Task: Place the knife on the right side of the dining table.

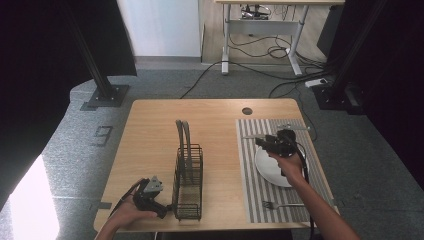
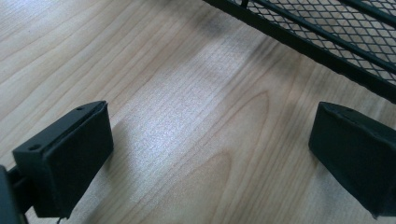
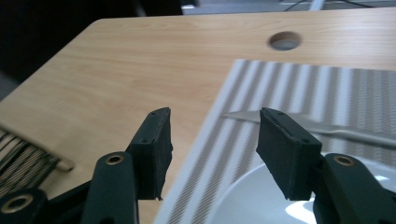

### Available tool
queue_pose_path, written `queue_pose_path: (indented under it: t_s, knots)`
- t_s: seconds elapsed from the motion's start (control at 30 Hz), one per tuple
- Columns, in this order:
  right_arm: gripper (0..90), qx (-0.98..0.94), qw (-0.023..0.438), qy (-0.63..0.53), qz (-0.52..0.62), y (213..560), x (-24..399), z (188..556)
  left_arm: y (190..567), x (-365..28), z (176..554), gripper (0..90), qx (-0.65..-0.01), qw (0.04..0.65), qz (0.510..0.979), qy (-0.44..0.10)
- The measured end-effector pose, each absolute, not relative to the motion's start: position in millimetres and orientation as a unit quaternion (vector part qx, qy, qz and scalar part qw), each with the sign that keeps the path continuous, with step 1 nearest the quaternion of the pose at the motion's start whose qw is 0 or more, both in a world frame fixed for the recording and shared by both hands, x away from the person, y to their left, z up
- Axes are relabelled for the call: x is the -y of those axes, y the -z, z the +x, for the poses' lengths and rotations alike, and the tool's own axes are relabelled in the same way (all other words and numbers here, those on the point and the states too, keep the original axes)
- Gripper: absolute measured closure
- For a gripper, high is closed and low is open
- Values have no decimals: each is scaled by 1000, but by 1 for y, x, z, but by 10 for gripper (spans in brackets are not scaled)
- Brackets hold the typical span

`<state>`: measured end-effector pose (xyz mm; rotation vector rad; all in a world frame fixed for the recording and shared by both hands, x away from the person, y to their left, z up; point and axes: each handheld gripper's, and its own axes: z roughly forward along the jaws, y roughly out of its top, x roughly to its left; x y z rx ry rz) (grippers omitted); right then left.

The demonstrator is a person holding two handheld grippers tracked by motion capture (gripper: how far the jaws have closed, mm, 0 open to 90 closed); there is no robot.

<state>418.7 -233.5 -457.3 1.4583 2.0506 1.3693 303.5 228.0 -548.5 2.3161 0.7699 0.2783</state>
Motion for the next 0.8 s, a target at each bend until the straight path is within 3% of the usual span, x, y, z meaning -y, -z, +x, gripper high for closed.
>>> queue_pose_path:
  t_s: [0.23, 0.47, 0.8]
  knots:
    - [411, -733, 97, -491, 461, 466, 197, 381, 549, -228, 303, 0, -296, 336, 888, -107]
    - [404, -760, 96, -490, 417, 481, 169, 351, 549, -228, 303, 0, -297, 336, 887, -108]
    - [389, -769, 103, -481, 408, 494, 155, 344, 549, -228, 303, 0, -298, 336, 887, -108]
